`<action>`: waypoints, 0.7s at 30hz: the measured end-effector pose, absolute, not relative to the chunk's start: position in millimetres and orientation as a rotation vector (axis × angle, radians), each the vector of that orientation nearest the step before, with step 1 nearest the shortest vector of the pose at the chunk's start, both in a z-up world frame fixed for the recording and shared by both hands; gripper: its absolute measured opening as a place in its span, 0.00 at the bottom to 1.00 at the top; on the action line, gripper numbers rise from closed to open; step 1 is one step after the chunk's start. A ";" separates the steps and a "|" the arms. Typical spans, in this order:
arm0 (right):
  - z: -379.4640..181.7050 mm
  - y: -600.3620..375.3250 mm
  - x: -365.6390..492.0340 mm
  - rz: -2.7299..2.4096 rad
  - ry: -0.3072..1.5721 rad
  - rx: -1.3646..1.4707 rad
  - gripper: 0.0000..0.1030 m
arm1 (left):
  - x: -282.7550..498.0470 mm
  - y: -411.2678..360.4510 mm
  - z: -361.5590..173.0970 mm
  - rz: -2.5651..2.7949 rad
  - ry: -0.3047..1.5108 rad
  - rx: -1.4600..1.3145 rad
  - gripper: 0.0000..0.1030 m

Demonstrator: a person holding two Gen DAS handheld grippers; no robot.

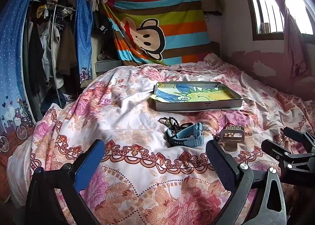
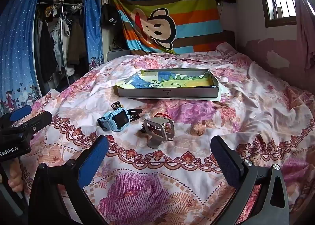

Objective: Organize jewelry

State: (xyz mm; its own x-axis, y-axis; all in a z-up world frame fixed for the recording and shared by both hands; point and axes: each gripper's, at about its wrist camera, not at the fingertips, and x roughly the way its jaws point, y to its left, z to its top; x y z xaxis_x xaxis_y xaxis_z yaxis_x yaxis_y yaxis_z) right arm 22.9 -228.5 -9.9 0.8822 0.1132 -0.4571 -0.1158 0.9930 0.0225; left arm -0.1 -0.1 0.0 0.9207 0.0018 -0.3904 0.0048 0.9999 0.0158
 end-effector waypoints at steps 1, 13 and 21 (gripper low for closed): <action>-9.8 -228.8 22.9 0.119 0.476 -0.006 0.99 | 0.0 -0.1 0.1 -0.001 0.401 0.018 1.00; -10.0 -229.5 23.0 0.120 0.472 0.001 0.99 | -1.5 -0.6 -0.1 -0.020 0.404 0.010 1.00; -10.3 -227.7 23.1 0.119 0.473 0.002 0.99 | -0.5 -1.1 0.5 -0.019 0.406 0.009 1.00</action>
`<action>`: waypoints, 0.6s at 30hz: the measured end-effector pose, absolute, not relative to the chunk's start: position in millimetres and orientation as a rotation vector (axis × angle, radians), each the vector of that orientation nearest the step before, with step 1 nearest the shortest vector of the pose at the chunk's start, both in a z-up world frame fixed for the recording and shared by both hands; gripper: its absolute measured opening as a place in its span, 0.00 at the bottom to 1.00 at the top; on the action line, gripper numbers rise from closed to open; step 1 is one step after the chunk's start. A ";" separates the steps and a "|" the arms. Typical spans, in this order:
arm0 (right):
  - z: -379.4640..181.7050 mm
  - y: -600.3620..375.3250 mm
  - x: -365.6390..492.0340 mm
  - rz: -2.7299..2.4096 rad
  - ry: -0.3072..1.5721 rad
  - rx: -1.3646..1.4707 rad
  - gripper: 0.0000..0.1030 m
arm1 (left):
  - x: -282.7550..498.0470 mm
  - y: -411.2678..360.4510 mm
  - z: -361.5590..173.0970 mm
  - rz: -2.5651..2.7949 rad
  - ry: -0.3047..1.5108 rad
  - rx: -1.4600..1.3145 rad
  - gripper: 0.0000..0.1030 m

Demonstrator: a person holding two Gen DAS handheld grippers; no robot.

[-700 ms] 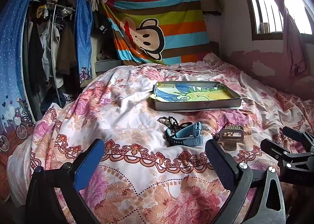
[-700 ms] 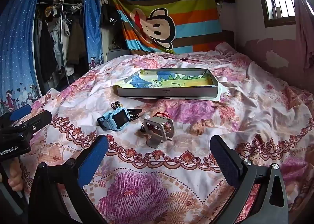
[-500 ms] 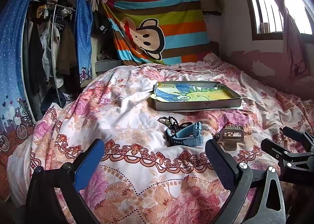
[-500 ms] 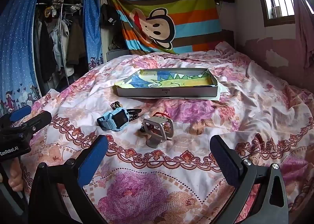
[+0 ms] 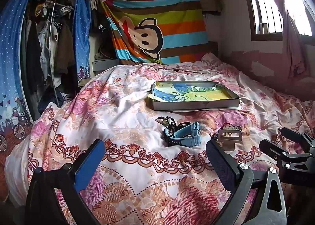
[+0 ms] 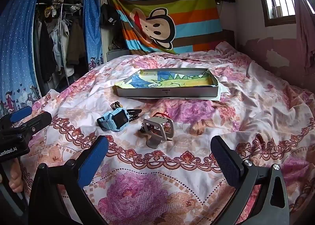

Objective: Organize jewelry

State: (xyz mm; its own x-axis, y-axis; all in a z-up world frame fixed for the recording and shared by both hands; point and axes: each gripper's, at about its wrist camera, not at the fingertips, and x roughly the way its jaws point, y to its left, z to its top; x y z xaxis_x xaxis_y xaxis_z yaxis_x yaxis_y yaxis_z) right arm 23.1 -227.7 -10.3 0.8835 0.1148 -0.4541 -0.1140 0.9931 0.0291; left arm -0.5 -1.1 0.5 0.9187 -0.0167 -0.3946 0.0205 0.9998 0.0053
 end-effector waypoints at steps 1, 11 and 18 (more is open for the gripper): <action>-10.0 -227.8 23.0 0.120 0.473 0.002 0.99 | 0.0 -0.7 0.5 -0.020 0.407 0.008 1.00; -10.6 -226.5 22.4 0.121 0.475 0.001 0.99 | 1.9 -4.5 -1.0 -0.020 0.410 0.008 1.00; -9.5 -226.8 22.8 0.121 0.474 -0.001 0.99 | 2.6 -5.3 -1.3 -0.026 0.414 0.009 1.00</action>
